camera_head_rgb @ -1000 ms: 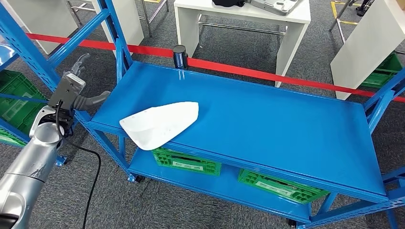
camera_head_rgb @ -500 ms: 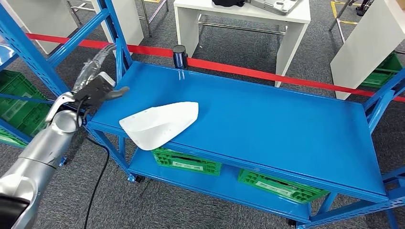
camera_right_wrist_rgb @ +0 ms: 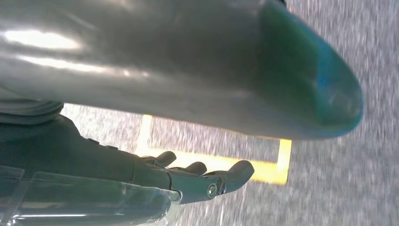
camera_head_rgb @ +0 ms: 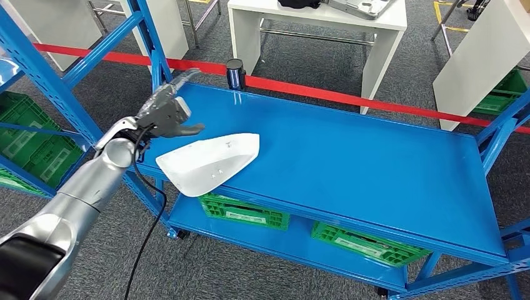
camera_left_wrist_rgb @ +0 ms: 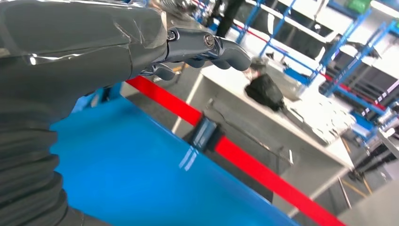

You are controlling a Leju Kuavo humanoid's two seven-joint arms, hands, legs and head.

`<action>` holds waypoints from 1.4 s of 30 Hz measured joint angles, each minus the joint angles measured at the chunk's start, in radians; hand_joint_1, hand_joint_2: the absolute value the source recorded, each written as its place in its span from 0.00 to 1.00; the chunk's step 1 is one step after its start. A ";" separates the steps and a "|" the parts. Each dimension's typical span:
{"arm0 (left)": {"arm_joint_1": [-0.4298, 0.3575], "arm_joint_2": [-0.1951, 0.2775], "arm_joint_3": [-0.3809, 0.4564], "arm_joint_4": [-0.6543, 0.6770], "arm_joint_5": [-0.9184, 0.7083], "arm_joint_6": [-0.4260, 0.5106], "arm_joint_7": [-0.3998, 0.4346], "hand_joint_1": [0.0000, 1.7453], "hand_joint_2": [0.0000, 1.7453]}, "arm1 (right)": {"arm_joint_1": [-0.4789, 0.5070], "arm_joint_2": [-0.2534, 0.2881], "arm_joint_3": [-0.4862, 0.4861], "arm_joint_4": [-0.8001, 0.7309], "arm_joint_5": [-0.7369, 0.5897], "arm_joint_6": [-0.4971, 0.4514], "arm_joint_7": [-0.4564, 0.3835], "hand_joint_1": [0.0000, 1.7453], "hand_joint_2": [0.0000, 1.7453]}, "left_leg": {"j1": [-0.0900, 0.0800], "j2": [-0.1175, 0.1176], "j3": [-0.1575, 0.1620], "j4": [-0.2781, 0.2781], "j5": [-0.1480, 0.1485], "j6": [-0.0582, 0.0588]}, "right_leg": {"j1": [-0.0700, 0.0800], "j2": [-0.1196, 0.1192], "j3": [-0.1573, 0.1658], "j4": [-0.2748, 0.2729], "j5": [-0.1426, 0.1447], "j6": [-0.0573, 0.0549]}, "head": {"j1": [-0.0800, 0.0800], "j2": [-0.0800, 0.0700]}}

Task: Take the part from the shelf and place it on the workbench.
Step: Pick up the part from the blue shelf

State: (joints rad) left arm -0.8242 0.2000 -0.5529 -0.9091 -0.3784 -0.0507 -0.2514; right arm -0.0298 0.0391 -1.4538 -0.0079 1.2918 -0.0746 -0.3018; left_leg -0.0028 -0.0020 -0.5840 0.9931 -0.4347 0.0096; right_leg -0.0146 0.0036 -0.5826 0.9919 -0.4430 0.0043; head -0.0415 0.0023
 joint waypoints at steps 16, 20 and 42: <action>-0.072 -0.065 -0.042 0.245 0.072 0.007 0.121 0.00 1.00 | 0.011 -0.068 -0.006 0.000 -0.037 -0.042 -0.022 0.00 0.00 | 0.000 0.000 0.000 0.000 0.000 0.000 | 0.000 0.000 0.000 0.000 0.000 0.000 | 0.000 0.000; -0.070 -0.052 -0.033 0.290 0.080 0.014 0.148 0.00 1.00 | 0.011 -0.068 -0.006 0.000 -0.032 -0.041 -0.002 0.00 0.00 | 0.000 0.000 0.000 0.000 0.000 0.000 | 0.001 0.000 0.000 0.000 0.000 0.000 | 0.000 0.000; -0.030 -0.024 0.022 0.342 0.117 0.032 0.177 0.00 1.00 | 0.017 -0.063 0.009 0.000 -0.027 -0.050 0.038 0.00 0.00 | 0.000 0.000 -0.001 0.000 0.000 0.000 | 0.000 0.000 0.000 0.000 0.000 0.000 | 0.000 0.000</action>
State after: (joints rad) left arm -0.8545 0.1759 -0.5305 -0.5668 -0.2617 -0.0191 -0.0740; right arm -0.0123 -0.0240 -1.4447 -0.0076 1.2648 -0.1247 -0.2634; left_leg -0.0029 -0.0020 -0.5846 0.9930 -0.4347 0.0097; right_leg -0.0147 0.0035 -0.5823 0.9922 -0.4429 0.0045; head -0.0416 0.0023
